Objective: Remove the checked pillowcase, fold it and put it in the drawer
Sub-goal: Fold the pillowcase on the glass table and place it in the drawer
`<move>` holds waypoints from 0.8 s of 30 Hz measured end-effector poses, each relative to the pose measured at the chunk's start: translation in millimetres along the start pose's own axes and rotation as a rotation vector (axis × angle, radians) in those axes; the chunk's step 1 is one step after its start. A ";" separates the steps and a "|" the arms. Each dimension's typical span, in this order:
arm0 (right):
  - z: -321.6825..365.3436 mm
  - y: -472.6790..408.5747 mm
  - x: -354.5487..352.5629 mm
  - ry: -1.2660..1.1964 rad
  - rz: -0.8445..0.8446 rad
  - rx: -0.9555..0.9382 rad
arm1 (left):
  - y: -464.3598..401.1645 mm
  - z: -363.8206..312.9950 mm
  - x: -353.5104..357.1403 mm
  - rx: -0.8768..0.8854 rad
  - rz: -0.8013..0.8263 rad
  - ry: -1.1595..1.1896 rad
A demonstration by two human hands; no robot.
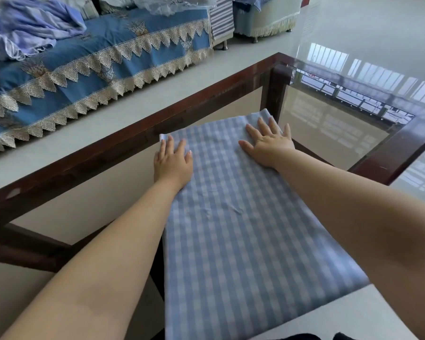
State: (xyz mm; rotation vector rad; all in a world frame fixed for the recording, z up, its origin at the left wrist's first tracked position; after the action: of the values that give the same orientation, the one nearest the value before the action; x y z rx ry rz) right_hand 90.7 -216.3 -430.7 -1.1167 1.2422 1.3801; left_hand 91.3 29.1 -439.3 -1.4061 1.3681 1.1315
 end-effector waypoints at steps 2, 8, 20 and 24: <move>-0.5 19.9 -1.3 0.078 0.022 0.006 | 10.5 -6.1 -4.3 0.045 -0.032 -0.101; 29.8 130.5 -15.9 -0.212 -0.047 -0.399 | 128.4 -54.4 -18.1 0.383 0.148 0.015; -78.4 245.2 31.3 -0.474 -0.223 -0.236 | 224.1 61.7 -21.6 0.370 0.216 0.261; -90.4 256.7 34.8 -0.321 -0.151 -0.311 | 227.6 73.6 -29.2 0.309 0.290 0.345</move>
State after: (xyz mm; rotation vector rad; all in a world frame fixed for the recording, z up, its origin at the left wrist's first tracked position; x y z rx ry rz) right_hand -164.7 -316.4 -434.7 -1.1170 0.7162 1.5971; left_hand -139.1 97.9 -423.9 -1.2396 1.9515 0.8265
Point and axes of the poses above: each hand's wrist, its own y-axis away from the middle knuckle, its own x-axis out of the palm, z = x × y, the point moved 1 cm from there along -y, towards the middle knuckle, and after that the axes turned 6 degrees about -x, right-handed, at the moved point
